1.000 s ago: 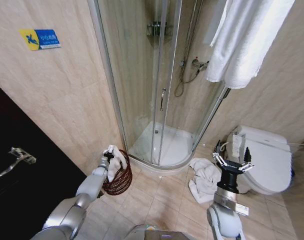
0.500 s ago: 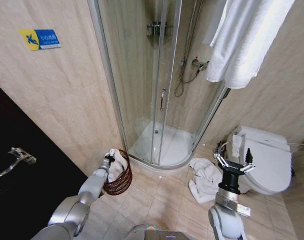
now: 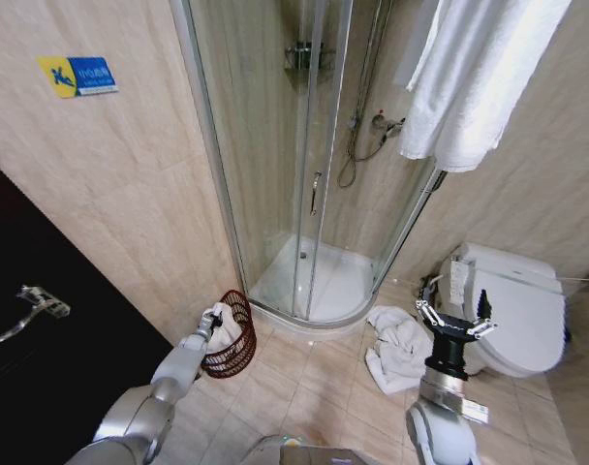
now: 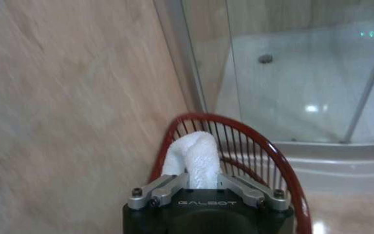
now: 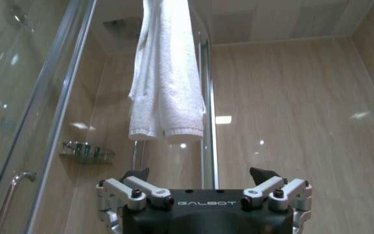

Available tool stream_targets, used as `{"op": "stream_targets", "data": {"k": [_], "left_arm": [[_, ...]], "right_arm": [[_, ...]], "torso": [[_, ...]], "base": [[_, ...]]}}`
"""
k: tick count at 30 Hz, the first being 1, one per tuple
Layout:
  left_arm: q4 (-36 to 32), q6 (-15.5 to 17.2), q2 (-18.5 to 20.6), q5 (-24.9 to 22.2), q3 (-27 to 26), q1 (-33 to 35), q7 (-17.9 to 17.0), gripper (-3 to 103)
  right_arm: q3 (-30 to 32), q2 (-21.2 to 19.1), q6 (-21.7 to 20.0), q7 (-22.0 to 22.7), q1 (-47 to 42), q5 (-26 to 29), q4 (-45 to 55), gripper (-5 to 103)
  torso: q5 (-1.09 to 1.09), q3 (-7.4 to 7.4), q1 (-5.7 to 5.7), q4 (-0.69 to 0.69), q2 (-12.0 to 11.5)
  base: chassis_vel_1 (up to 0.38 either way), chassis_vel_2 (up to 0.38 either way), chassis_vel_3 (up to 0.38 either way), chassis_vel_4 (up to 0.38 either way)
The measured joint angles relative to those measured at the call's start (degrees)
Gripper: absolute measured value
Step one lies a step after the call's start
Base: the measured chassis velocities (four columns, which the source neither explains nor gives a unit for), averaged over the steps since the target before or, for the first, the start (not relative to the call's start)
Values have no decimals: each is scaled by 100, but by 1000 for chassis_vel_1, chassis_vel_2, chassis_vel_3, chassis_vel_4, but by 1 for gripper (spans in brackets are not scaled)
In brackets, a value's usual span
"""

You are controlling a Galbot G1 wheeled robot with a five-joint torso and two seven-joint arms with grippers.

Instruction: Discard the used towel into the hamper.

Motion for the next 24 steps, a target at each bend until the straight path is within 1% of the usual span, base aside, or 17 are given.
{"op": "stream_targets", "data": {"k": [3,4,7,9,10,13,23,24], "left_arm": [[8,229,-68,-194,-46,-5,109,4],[8,229,-68,-194,-46,-5,109,4],[8,414,-155,-467,-79,-12,229,4],[10,549,-218,-627,-124,-16,255,4],[10,549,-218,-627,-124,-16,255,4],[37,709,-296,-781,-227,-24,261,4],[78,864,-388,-908,-369,-16,252,4],[77,899,-397,-918,-397,-9,253,2]], "right_arm": [[-1,1,0,2,-22,-23,2,100],[-1,1,0,2,-22,-23,2,100],[2,-8,0,5,-31,-34,2,100],[11,-10,0,7,-37,-38,-2,100],[11,-10,0,7,-37,-38,-2,100],[27,-10,0,10,-47,-39,-28,100],[21,6,1,12,-33,-61,-75,100],[23,7,3,12,-33,-61,-82,100]], "torso": [[1,0,0,0,0],[1,0,0,0,0],[1,0,0,0,0],[1,0,0,-1,0],[1,0,0,-1,0],[1,0,0,-1,0],[0,0,0,0,0],[0,0,0,0,0]], "base": [[0,0,0,0],[0,0,0,0],[0,0,0,0],[0,0,0,0],[0,0,0,0],[0,0,0,0],[0,0,0,0],[0,0,0,0]]}}
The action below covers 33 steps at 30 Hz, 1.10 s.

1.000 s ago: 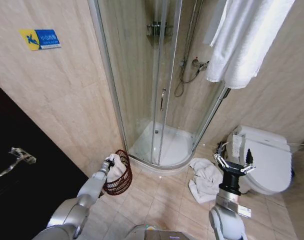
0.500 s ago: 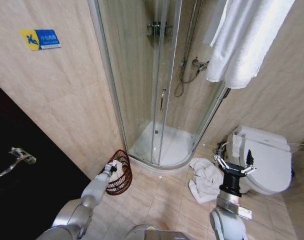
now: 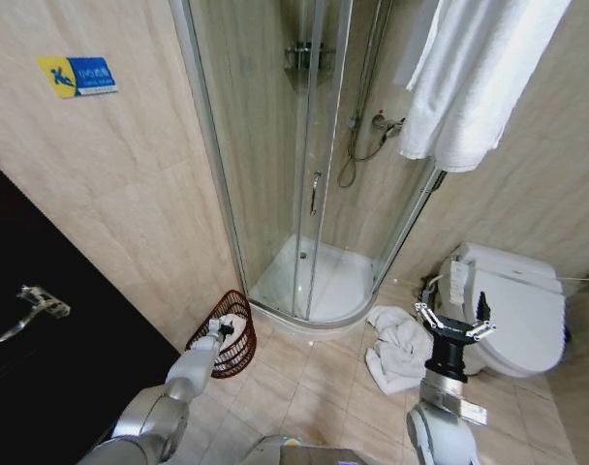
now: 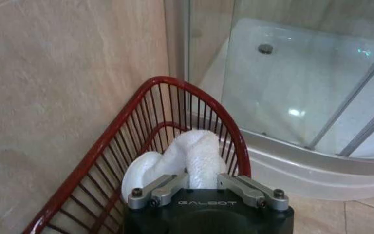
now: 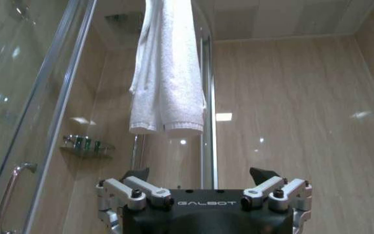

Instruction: Discard the used towel into the hamper.

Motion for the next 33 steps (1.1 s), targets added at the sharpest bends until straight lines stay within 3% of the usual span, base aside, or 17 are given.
{"op": "stream_targets", "data": {"k": [6,13,15,22,26,27,33], "left_arm": [[-24,87,-29,-12,-66,47,-2,18],[-98,36,-13,-20,-82,118,-3,50],[-105,13,-13,-22,-82,126,4,50],[-167,-100,-3,21,-43,160,-8,83],[-296,-126,-8,115,-5,220,-115,88],[-341,-147,-16,128,14,244,-140,98],[-658,-162,15,150,199,408,-168,100]], "right_arm": [[7,-3,10,5,-4,1,-9,100],[5,3,24,6,-7,3,-20,100],[5,4,24,6,-2,4,-20,100],[7,16,37,8,-8,10,-27,100],[5,23,39,9,-12,11,-27,100],[2,27,39,9,-12,11,-26,100],[-10,23,39,8,-14,11,6,100]], "torso": [[0,0,0,0,0],[0,0,0,0,0],[0,0,0,0,0],[0,0,0,0,0],[0,0,0,0,0],[0,0,0,0,0],[0,0,0,-1,0]], "base": [[0,0,0,0],[0,0,0,0],[0,0,0,0],[0,0,0,0],[0,0,0,0],[0,0,0,0],[0,0,0,0]]}}
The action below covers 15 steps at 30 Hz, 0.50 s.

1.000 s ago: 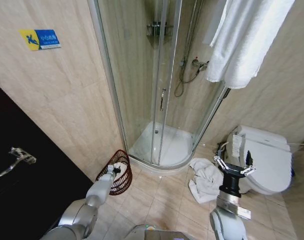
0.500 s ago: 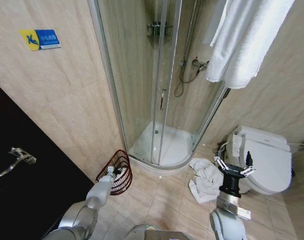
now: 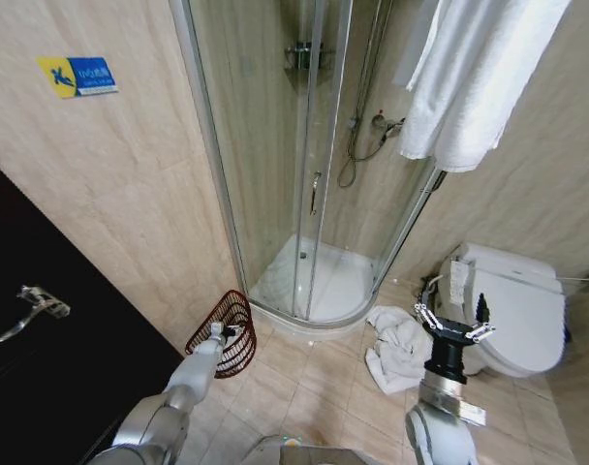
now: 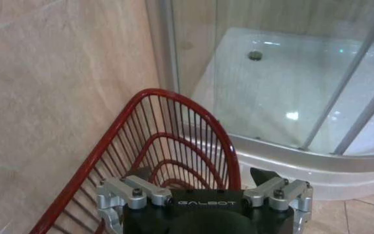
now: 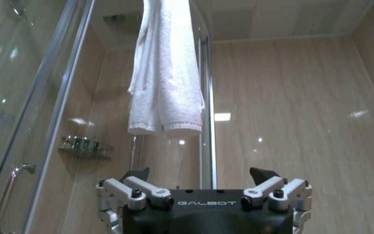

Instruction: Discard the used towel into the hamper.

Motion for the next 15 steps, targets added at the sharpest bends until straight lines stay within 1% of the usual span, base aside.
{"op": "stream_targets", "data": {"k": [1,4,5,6,7,8,11,12,15], "left_arm": [[0,0,0,0,0,0,0,100],[-711,255,177,-363,293,310,3,100],[-711,255,177,-363,293,310,3,100],[-1056,378,255,-537,404,444,6,100],[-1566,544,384,-793,565,642,21,100],[-1566,544,384,-793,565,642,21,100],[-2709,837,739,-1308,801,1138,86,100],[-2709,837,739,-1308,801,1138,86,100],[-3730,1077,1057,-1623,766,1585,145,100]], "right_arm": [[0,0,0,0,0,0,0,100],[-4,-24,-22,0,22,0,32,100],[-4,-24,-22,0,22,0,32,100],[-10,-27,-31,0,32,0,36,100],[-25,-28,-43,-1,48,-1,38,100],[-25,-28,-43,-1,48,-1,38,100],[-66,-24,-66,-2,89,-16,48,100],[-66,-24,-66,-2,89,-16,48,100],[-103,-16,-84,-3,115,-40,66,100]], "torso": [[0,0,0,0,0],[0,0,0,1,0],[0,0,0,1,0],[1,0,0,1,0],[0,0,0,0,0],[0,0,0,0,0],[0,0,0,0,0],[0,0,0,0,0],[0,0,0,2,0]], "base": [[0,0,0,0],[0,0,0,0],[0,0,0,0],[0,0,0,0],[0,0,0,0],[0,0,0,0],[0,0,0,0],[0,0,0,0],[0,0,0,0]]}}
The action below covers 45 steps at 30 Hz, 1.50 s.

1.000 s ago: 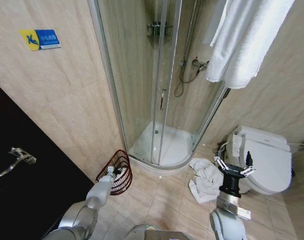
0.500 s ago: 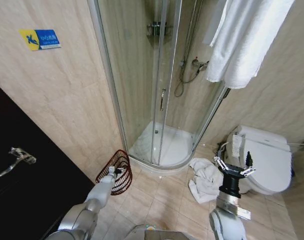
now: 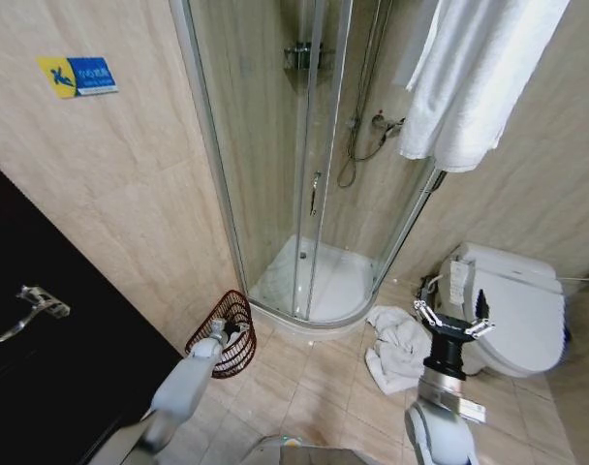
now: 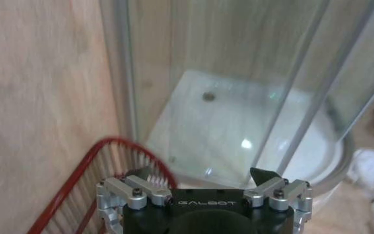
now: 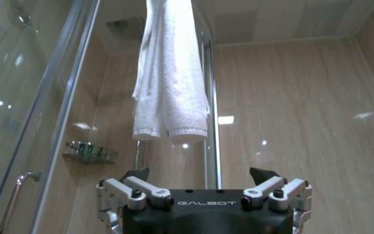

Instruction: Discard the used towel into the hamper.

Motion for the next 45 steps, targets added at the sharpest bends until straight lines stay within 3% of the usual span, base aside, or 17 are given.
{"op": "stream_targets", "data": {"k": [10,20,27,37,38,45], "left_arm": [[-2173,436,501,-237,-793,1318,205,100],[-3624,478,513,-284,-1475,2240,311,100],[-4848,471,186,-71,-2088,2858,221,100],[-5927,436,-176,-23,-2815,3685,225,100],[-6360,437,-336,-98,-3043,3937,222,100],[-6960,356,-709,-131,-3345,4289,105,100]], "right_arm": [[-72,-1,-17,-2,14,-36,65,100],[-115,1,-20,-9,-18,-38,148,100],[-157,14,-74,-2,6,-16,217,100],[-162,19,-139,23,18,37,288,100],[-165,45,-137,24,-3,52,330,100],[-192,59,-101,19,-67,69,341,100]], "torso": [[0,0,0,0,0],[0,0,0,-1,0],[1,0,0,-1,0],[1,0,0,0,0],[1,0,0,-1,0],[1,0,0,-1,0]], "base": [[0,0,0,0],[0,0,0,0],[0,0,0,0],[0,0,0,0],[0,0,0,0],[0,0,0,0]]}}
